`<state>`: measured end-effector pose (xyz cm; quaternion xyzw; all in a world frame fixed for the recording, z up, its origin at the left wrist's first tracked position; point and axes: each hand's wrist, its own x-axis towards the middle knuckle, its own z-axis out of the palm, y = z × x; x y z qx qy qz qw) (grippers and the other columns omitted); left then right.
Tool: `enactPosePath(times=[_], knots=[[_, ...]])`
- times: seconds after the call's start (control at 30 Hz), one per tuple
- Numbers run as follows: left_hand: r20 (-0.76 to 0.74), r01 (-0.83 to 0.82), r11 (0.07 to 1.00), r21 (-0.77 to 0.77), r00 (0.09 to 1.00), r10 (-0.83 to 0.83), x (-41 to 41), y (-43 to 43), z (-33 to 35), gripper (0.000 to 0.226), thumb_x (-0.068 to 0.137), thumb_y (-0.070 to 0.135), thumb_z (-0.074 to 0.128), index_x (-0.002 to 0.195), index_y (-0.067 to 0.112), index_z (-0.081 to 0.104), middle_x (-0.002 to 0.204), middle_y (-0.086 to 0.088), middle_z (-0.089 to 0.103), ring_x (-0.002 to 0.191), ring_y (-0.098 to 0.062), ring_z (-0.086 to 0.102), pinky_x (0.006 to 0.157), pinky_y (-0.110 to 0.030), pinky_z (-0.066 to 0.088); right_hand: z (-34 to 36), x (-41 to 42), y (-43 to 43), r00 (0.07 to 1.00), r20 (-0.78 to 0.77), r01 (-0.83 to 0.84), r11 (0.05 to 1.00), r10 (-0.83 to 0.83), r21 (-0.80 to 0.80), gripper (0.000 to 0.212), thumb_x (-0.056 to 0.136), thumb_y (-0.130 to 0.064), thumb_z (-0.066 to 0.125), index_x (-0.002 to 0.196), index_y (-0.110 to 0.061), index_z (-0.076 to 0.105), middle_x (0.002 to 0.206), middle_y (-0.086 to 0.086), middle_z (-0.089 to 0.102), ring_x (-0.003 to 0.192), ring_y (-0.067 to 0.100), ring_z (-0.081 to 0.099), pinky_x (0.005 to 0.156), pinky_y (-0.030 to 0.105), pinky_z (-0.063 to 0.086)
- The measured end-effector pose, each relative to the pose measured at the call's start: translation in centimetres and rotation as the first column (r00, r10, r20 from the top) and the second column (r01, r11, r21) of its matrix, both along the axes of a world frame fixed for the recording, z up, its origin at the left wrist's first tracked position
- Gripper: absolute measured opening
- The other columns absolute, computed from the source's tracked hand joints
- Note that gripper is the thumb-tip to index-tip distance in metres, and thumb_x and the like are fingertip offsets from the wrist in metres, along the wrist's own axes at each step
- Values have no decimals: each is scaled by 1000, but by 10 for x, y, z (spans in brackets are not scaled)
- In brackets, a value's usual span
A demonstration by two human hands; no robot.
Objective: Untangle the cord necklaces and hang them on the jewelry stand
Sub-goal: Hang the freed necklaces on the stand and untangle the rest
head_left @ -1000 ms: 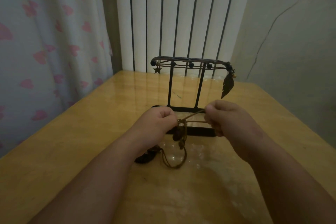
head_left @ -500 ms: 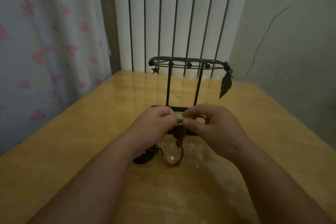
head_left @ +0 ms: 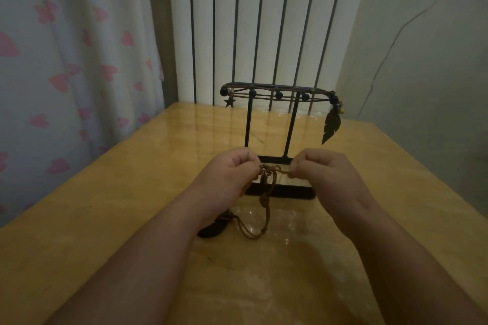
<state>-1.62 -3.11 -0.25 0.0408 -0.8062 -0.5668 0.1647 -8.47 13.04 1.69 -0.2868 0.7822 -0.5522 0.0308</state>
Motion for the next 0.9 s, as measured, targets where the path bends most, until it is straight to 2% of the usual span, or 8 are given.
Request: enactPosePath(times=[0.07, 0.17, 0.27, 0.43, 0.53, 0.63, 0.77, 0.9], knots=[[-25, -12, 998, -63, 1000, 10, 0, -2, -1, 21, 95, 18, 52, 77, 26, 61, 57, 15, 53, 55, -2, 46, 58, -22, 40, -2, -1, 0, 999, -38, 25, 999, -23, 47, 17, 88, -28, 58, 79, -21, 69, 86, -1, 66, 87, 14, 58, 71, 32, 45], [-56, -13, 991, -135, 998, 5, -1, -2, -1, 18, 94, 18, 55, 79, 27, 61, 57, 20, 55, 54, 5, 49, 56, -15, 37, -4, -2, -2, 995, -84, 63, 997, -59, 40, 13, 93, -31, 56, 97, -31, 68, 95, -16, 63, 90, -3, 55, 70, 22, 42], [-97, -14, 985, -172, 995, -2, -2, -1, -2, 18, 92, 17, 57, 78, 27, 61, 67, 14, 54, 62, 2, 47, 62, -19, 38, -8, -1, -3, 997, -69, -38, 992, 47, 122, 18, 93, -35, 57, 107, -33, 69, 96, -18, 67, 89, -7, 60, 71, 16, 42], [-93, 2, 988, -154, 996, -16, -2, -4, -2, 18, 92, 17, 56, 77, 26, 61, 74, 6, 59, 72, -9, 57, 66, -24, 47, -7, 1, -3, 994, -10, -106, 975, 110, 195, 8, 88, -27, 65, 88, -30, 72, 84, -8, 73, 81, 3, 68, 79, 29, 56], [-70, -28, 988, -154, 997, 17, -4, -3, -3, 20, 91, 18, 55, 74, 28, 59, 60, 18, 53, 58, 2, 46, 54, -14, 38, -6, 0, -3, 996, -38, -75, 980, 83, 182, 5, 86, -28, 65, 84, -28, 69, 82, -4, 71, 78, 7, 68, 80, 38, 58], [-20, -25, 994, -109, 1000, 23, -5, 0, -5, 21, 92, 19, 52, 73, 26, 58, 51, 19, 49, 50, 1, 41, 51, -17, 34, -7, 0, -3, 992, -97, -57, 980, 76, 188, 2, 85, -27, 65, 84, -27, 67, 81, -1, 68, 77, 16, 66, 76, 42, 58], [25, -4, 1000, 4, 1000, 4, -4, 2, -3, 22, 92, 13, 52, 75, 23, 62, 55, 10, 53, 56, -9, 48, 54, -27, 39, -9, -3, -2, 981, -193, 24, 985, 9, 170, 3, 85, -25, 67, 83, -28, 67, 76, -4, 65, 68, 10, 59, 65, 30, 54], [-14, 12, 996, 85, 1000, -11, -3, -1, -2, 18, 90, 7, 57, 93, 20, 70, 71, 3, 68, 66, -13, 64, 62, -26, 51, -10, -5, -2, 978, -207, 27, 989, 4, 144, 4, 83, -23, 70, 82, -26, 67, 74, -2, 64, 62, 4, 53, 56, 18, 48]])
